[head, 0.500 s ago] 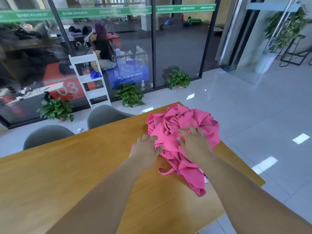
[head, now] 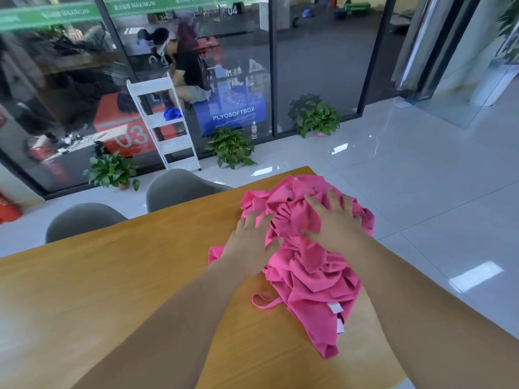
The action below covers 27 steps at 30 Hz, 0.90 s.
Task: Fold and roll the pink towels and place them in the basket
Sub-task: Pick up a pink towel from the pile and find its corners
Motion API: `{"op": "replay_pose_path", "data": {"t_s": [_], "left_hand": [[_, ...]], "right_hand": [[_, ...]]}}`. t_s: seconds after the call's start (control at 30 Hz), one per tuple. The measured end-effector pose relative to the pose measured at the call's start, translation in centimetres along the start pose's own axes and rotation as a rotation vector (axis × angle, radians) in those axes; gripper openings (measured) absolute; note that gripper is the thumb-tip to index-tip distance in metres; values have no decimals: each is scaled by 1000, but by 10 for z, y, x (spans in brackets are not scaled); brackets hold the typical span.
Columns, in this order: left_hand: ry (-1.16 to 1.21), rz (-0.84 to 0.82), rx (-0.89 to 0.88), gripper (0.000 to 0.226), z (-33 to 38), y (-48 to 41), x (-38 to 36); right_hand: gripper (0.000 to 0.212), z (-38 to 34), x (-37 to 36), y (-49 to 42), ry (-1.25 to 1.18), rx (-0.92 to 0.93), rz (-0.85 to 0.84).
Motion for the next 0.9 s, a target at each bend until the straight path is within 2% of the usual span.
{"op": "replay_pose_path", "data": {"t_s": [0.1,0.23,0.4,0.5,0.63,0.7,0.8,0.9], "left_hand": [[21,54,-47,76,8,-12,8],[-15,115,-175,84,37,-35,17],[-205,-8,-336,95,66,-74,-2],[-267,-139,-283,101,59,-92,-22],[-183,-252,-129,111,37,-93,-54],[-181,-249,-93,110,33,-88,-65],[-193,-194,-71,101,31,-82,-69],[-105,-147,-62,94,29,-76,-65]], "right_hand": [[96,-3,-23,2,48,73,-20],[85,-1,-40,10,87,134,65],[73,10,-35,19,91,201,134],[75,25,-29,25,45,217,179],[109,56,-20,27,-76,127,270],[117,68,-28,21,-134,64,223],[106,72,-45,14,-218,64,106],[89,68,-36,14,-253,71,181]]}}
Point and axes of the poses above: each hand's wrist, its own y-axis away from the middle knuckle, its own x-axis out of the back of the hand, z = x × y, the point moved 10 cm from there along -y, towards the middle knuckle, and after that the axes turned 5 degrees about y, right-handed, at the moved point
